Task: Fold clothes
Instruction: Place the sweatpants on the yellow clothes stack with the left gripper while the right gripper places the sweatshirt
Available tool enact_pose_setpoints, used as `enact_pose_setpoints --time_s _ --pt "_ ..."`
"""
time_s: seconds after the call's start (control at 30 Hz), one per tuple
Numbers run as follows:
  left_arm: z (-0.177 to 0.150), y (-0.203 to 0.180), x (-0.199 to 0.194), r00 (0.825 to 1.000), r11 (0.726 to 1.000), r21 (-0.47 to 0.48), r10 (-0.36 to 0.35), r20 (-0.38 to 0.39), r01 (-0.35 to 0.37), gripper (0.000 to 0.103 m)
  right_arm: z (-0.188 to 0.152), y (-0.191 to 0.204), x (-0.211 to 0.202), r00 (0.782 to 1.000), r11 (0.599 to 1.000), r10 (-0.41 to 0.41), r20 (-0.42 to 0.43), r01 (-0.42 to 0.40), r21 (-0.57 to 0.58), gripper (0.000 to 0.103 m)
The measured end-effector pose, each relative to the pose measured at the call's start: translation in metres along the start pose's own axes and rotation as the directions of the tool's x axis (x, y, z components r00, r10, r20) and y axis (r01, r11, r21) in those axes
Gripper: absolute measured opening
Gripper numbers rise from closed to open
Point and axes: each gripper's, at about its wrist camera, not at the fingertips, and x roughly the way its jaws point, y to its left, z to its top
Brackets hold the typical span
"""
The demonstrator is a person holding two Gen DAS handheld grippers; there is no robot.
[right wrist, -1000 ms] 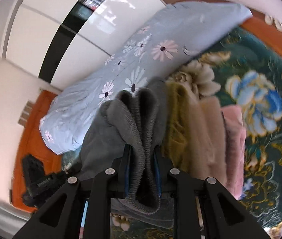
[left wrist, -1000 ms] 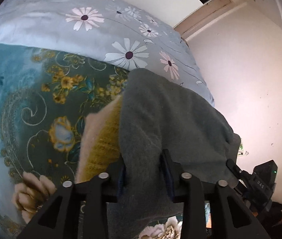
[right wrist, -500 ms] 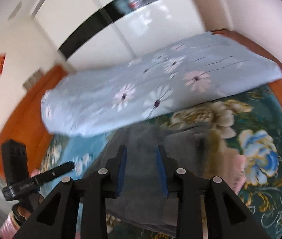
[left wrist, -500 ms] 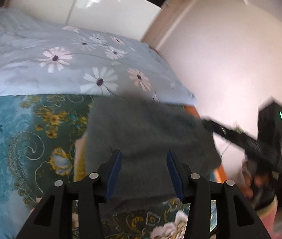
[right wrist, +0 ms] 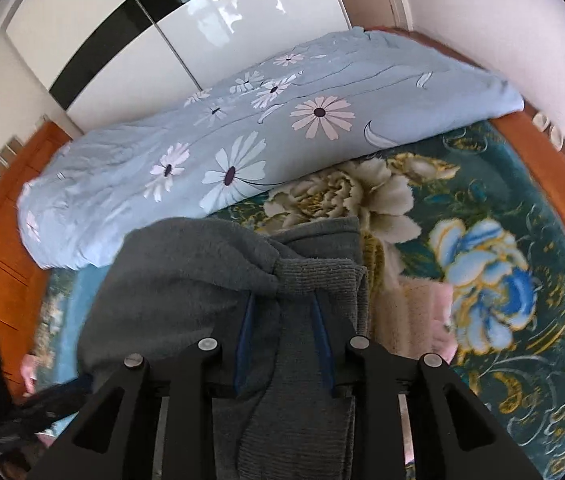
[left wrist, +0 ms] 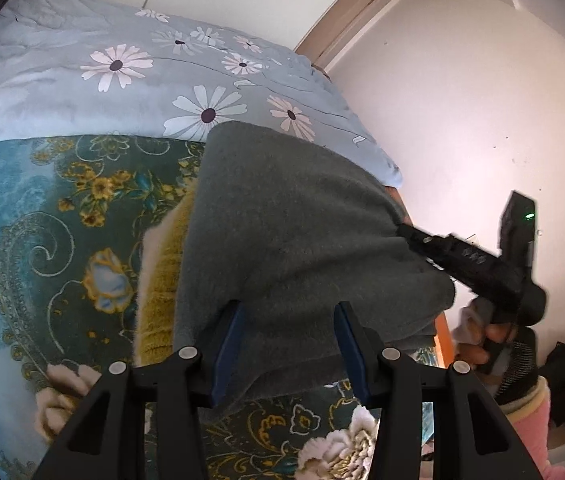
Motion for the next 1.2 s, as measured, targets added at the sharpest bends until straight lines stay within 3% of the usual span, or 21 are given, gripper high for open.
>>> enact_pose_setpoints --time_s 0.13,0.37,0.53,0.73,0.87,1.03,1.2 --pt "-0.002 0.002 -0.005 1.0 1.0 0.0 0.02 0.01 -0.02 0.053 -0.006 0.014 -0.023 0.999 1.0 0.03 0.038 -0.03 0.005 0.03" --pt "-0.008 0.006 -0.013 0.999 1.0 -0.027 0.001 0.039 0.0 0.053 -0.031 0.043 -0.039 0.999 0.992 0.039 -0.004 -0.04 -0.117 0.037" --pt "-0.019 0.008 -0.027 0.997 1.0 -0.027 0.005 0.077 -0.003 0.053 -0.04 0.022 -0.02 0.999 1.0 0.007 -0.038 -0.007 -0.011 0.037" --pt "-0.034 0.006 -0.048 0.985 0.996 0.024 0.084 0.148 -0.088 0.056 -0.039 0.037 -0.047 1.0 1.0 -0.011 0.023 0.011 -0.012 0.037" --pt "-0.049 0.01 -0.052 0.976 0.99 0.033 0.128 0.178 -0.136 0.058 -0.046 0.067 -0.074 0.997 0.995 0.058 0.052 -0.053 -0.08 0.037" --pt "-0.074 0.019 -0.04 0.971 0.983 0.02 0.179 0.157 -0.185 0.059 -0.063 0.103 -0.076 0.993 0.979 0.119 -0.011 -0.119 -0.167 0.038" --pt "-0.092 0.024 -0.024 0.963 0.967 0.056 0.241 0.121 -0.249 0.062 -0.103 0.118 -0.046 0.981 0.972 0.085 -0.175 -0.12 -0.2 0.038"
